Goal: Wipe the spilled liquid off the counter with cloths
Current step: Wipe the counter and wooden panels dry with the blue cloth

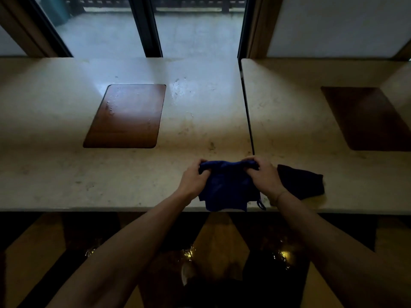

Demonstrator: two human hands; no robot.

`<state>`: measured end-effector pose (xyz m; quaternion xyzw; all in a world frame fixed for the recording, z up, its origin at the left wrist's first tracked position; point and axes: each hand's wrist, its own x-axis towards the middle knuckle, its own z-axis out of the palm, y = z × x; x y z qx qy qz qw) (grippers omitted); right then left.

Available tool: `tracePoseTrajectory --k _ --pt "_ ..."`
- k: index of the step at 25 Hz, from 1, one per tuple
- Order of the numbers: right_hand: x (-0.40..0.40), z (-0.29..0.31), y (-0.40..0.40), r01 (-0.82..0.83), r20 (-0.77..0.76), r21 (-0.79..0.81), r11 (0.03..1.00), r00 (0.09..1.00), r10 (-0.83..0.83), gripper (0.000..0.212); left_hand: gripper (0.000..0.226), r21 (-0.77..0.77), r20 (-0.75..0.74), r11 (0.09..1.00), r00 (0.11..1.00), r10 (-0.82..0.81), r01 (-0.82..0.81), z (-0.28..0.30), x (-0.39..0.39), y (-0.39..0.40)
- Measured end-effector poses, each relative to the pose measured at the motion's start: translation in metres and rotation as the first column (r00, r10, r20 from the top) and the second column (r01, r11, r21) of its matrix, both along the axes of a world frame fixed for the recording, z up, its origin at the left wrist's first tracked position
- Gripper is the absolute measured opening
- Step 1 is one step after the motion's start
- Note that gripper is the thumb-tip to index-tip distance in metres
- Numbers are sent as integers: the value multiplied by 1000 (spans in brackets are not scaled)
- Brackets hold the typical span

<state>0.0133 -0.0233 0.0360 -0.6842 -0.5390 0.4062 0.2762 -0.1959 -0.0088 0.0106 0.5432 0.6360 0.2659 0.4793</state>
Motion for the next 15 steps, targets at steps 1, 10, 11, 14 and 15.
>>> tracePoseTrajectory --k 1,10,11,14,15 --pt "2 -11 -2 -2 1 -31 1000 1000 2 23 19 -34 -10 999 1000 4 -4 -10 3 -3" --pt "-4 -51 5 172 443 132 976 871 -214 37 34 5 -235 994 966 -105 109 -45 18 17" --pt "-13 -54 0 119 515 222 968 828 -220 38 37 24 -319 991 940 -118 132 -47 13 20" --pt "-47 -72 -24 -164 628 199 966 778 3 46 40 92 -471 993 882 -19 71 -54 -12 35" --pt "-57 -80 -29 -227 655 134 965 750 86 53 40 107 -483 994 875 23 33 -55 -25 43"
